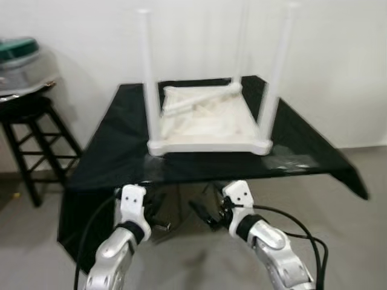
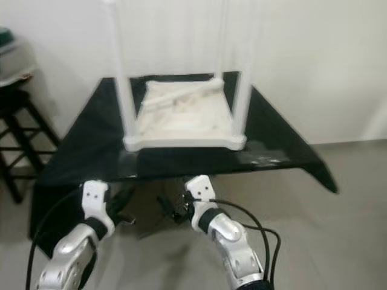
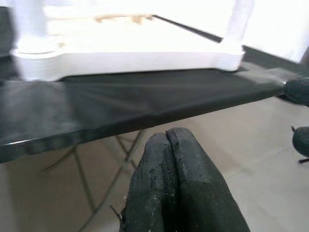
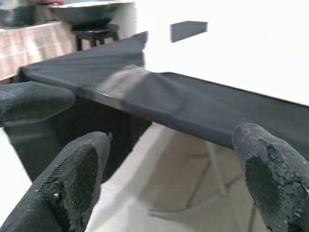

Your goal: Building children table

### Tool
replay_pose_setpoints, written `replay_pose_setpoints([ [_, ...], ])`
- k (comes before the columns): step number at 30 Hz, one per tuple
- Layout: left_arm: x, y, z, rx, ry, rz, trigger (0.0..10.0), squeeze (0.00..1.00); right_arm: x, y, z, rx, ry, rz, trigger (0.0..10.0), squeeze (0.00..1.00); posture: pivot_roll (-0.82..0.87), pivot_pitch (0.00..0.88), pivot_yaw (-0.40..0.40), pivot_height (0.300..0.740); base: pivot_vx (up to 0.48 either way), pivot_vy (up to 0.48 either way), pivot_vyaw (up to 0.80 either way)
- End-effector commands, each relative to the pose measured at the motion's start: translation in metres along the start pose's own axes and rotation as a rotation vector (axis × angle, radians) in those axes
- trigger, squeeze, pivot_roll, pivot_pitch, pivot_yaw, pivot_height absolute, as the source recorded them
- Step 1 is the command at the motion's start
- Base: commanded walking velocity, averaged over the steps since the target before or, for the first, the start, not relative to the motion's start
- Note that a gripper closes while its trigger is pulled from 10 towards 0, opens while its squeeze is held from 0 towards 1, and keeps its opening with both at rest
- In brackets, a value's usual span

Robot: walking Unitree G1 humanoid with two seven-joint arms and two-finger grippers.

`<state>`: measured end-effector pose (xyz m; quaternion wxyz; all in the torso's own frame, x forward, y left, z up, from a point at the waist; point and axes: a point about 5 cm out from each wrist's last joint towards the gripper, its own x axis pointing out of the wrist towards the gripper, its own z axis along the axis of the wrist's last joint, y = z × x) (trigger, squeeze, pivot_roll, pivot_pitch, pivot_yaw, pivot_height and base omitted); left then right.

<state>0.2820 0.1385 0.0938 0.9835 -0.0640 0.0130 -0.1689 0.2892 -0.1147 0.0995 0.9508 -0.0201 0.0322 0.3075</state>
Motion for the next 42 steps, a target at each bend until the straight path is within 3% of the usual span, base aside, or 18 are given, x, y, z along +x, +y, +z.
replay_pose_setpoints([
  [1,-0.0026,0.0028,-0.0034,-0.003,0.021,0.007,10.0,0.00,0.0040,0.0050,0.0006,0.017,-0.002,0.026,10.0,0.00,-0.03,0.000,-0.016,0.740,0.000,-0.480,0.00],
  [27,-0.0001,0.0069,-0.0002,0.004,0.016,0.012,10.0,0.00,0.0075,0.0042,0.0007,0.026,-0.002,0.030,10.0,0.00,-0.03,0.000,-0.011,0.740,0.000,-0.475,0.00],
  [42,0.0017,0.0095,0.0015,0.016,0.018,0.040,10.0,0.00,0.0081,0.0043,0.0009,0.022,0.001,0.032,10.0,0.00,-0.03,0.000,-0.011,0.740,0.000,0.000,0.00],
])
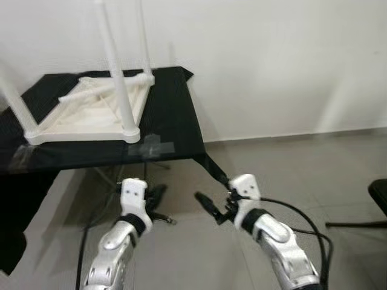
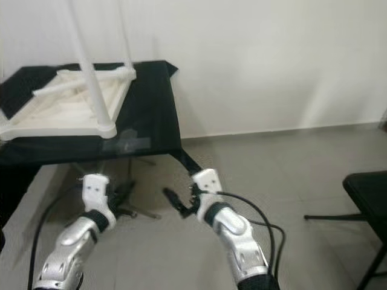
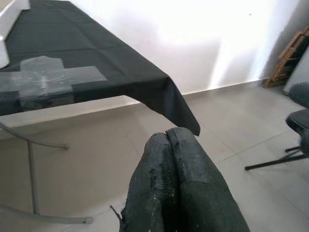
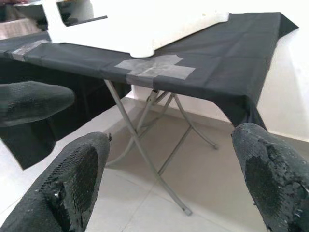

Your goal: Building children table

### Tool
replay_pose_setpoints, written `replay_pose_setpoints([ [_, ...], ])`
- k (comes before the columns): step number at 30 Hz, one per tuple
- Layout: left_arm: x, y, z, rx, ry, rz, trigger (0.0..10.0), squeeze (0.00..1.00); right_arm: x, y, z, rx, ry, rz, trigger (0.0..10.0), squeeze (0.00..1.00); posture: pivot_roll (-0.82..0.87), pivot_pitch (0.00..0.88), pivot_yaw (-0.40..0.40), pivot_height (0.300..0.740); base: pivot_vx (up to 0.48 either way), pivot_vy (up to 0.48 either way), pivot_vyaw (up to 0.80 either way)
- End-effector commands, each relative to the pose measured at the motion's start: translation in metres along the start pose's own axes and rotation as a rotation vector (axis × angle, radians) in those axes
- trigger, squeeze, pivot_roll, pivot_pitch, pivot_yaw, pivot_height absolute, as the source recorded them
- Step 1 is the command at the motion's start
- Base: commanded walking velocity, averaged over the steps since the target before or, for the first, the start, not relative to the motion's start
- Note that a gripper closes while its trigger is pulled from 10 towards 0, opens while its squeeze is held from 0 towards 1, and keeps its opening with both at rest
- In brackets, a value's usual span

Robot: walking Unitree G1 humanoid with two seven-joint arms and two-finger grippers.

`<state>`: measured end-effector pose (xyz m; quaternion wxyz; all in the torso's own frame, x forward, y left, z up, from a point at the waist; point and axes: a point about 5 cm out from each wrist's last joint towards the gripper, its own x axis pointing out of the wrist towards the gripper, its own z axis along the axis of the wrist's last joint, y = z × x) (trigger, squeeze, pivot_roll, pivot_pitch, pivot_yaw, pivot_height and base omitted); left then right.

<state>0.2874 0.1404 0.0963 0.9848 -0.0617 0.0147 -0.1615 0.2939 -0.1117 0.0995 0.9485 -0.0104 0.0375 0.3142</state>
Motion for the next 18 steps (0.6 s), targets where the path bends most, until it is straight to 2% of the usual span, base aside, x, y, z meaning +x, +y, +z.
replay_pose_setpoints([
  [1,-0.0027,0.0064,-0.0016,0.012,0.015,0.025,10.0,0.00,0.0026,0.0045,0.0005,0.001,-0.003,0.017,10.0,0.00,-0.03,0.000,-0.011,0.740,0.000,0.000,0.00],
  [16,-0.0021,0.0046,-0.0008,-0.012,0.004,0.003,10.0,0.00,0.0027,0.0048,0.0011,0.002,-0.003,0.017,10.0,0.00,-0.03,0.000,-0.009,0.740,0.000,0.000,0.00],
  [18,-0.0021,0.0042,-0.0005,-0.013,0.002,-0.002,10.0,0.00,0.0026,0.0048,0.0012,0.002,-0.003,0.017,10.0,0.00,-0.03,0.000,-0.009,0.740,0.274,0.000,0.00],
])
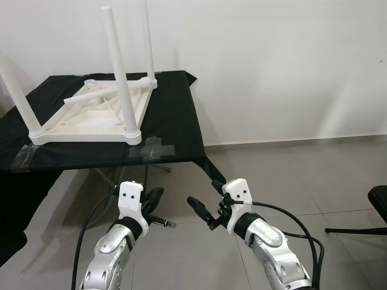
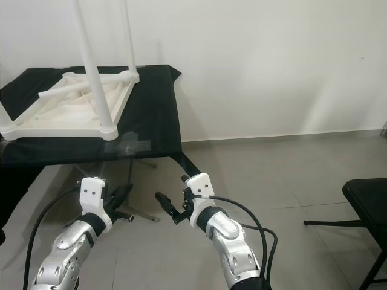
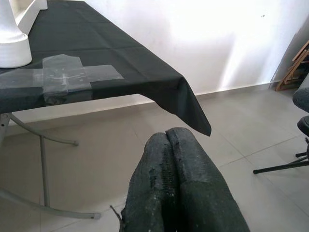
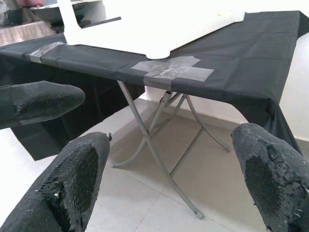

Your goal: Building children table

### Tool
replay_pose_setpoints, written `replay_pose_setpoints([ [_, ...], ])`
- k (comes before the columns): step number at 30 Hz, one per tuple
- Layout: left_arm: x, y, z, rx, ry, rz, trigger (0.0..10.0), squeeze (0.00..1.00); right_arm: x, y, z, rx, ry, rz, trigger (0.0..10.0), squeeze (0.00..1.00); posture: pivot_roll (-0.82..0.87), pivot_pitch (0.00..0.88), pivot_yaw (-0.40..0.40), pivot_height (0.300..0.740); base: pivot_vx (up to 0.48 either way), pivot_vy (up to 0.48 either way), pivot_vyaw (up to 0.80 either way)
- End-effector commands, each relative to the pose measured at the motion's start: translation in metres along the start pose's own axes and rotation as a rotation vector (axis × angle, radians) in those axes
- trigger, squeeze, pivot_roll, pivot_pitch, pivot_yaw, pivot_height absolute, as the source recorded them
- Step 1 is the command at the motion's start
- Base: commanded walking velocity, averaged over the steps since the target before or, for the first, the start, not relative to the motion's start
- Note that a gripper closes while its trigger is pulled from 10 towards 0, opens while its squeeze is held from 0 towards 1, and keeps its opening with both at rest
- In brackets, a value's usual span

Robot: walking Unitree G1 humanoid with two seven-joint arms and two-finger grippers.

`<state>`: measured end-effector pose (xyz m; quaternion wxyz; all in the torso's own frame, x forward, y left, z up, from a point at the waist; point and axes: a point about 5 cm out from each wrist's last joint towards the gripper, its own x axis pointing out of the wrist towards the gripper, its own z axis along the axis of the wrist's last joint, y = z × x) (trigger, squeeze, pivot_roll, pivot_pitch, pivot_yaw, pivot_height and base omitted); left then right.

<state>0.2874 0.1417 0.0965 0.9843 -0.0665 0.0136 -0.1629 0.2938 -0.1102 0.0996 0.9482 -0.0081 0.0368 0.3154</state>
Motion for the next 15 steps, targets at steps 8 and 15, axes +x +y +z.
replay_pose_setpoints([
  [8,-0.0022,0.0005,0.0002,-0.006,0.000,-0.029,10.0,0.00,0.0013,0.0037,0.0001,-0.009,0.007,0.016,10.0,0.00,-0.03,0.000,-0.005,0.740,0.317,0.000,-0.30],
  [15,-0.0023,-0.0011,0.0005,-0.009,-0.003,-0.050,10.0,0.00,0.0013,0.0047,0.0002,-0.001,-0.003,0.021,10.0,0.00,-0.03,0.000,-0.005,0.740,0.347,0.000,-0.11],
])
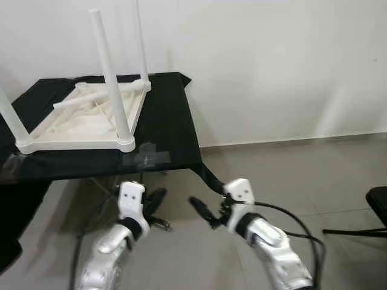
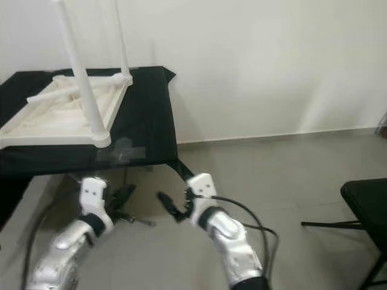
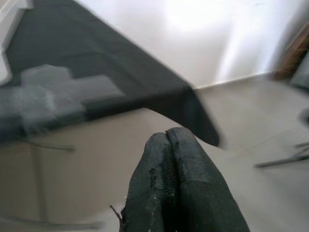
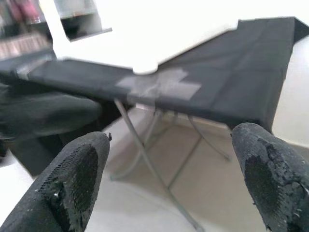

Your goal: Building children table

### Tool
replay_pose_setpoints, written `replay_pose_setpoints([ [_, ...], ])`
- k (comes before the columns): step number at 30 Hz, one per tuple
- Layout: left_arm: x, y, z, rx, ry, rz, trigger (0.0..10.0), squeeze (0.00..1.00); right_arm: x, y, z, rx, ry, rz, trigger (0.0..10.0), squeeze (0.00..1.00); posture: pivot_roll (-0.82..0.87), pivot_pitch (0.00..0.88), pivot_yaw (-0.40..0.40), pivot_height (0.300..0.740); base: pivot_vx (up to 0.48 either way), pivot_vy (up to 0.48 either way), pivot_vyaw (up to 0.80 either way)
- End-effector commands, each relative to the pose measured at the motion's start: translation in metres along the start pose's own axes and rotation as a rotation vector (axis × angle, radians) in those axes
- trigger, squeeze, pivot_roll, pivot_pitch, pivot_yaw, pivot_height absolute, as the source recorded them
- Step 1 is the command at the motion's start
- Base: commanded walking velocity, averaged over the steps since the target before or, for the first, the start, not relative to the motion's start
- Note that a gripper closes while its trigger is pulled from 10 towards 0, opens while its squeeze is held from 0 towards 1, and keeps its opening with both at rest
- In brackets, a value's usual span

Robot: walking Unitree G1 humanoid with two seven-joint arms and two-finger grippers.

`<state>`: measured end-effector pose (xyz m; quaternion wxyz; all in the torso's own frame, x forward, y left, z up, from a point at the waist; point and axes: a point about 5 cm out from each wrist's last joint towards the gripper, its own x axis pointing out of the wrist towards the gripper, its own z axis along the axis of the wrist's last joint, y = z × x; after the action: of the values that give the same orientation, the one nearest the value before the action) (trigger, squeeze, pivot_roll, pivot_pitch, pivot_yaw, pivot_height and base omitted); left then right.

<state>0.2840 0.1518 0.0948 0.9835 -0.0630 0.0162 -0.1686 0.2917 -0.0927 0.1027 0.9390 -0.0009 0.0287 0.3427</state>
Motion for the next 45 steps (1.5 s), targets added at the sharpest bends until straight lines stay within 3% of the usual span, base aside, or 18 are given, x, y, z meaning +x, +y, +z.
replay_pose_setpoints([
  [1,0.004,-0.011,0.001,-0.015,-0.011,-0.055,10.0,0.00,-0.008,-0.010,-0.004,-0.009,0.024,-0.038,10.0,0.00,-0.03,0.000,-0.006,0.740,0.356,0.000,0.00],
  [9,0.004,-0.013,0.002,-0.017,-0.012,-0.088,10.0,0.00,-0.008,-0.010,-0.004,-0.007,0.021,-0.037,10.0,0.00,-0.03,0.000,-0.004,0.740,0.362,0.000,-0.21],
  [14,0.003,-0.019,0.002,-0.020,-0.010,-0.178,10.0,0.00,-0.008,-0.010,-0.004,-0.004,0.022,-0.037,10.0,0.00,-0.03,0.000,-0.006,0.740,0.370,0.000,0.00],
  [22,0.003,-0.023,0.002,-0.025,-0.002,-0.229,10.0,0.00,-0.008,-0.010,-0.005,-0.001,0.024,-0.036,10.0,0.00,-0.04,0.000,-0.005,0.740,0.370,0.000,0.00],
  [36,0.004,-0.015,0.003,-0.056,-0.015,-0.147,10.0,0.00,-0.008,-0.009,-0.005,0.004,0.025,-0.035,10.0,0.00,-0.04,0.000,-0.001,0.740,0.141,0.000,0.00],
  [45,0.004,-0.014,0.002,-0.051,-0.008,-0.132,10.0,0.00,-0.008,-0.009,-0.004,0.001,0.025,-0.036,10.0,0.00,-0.04,0.000,0.002,0.740,0.000,-0.447,0.00],
])
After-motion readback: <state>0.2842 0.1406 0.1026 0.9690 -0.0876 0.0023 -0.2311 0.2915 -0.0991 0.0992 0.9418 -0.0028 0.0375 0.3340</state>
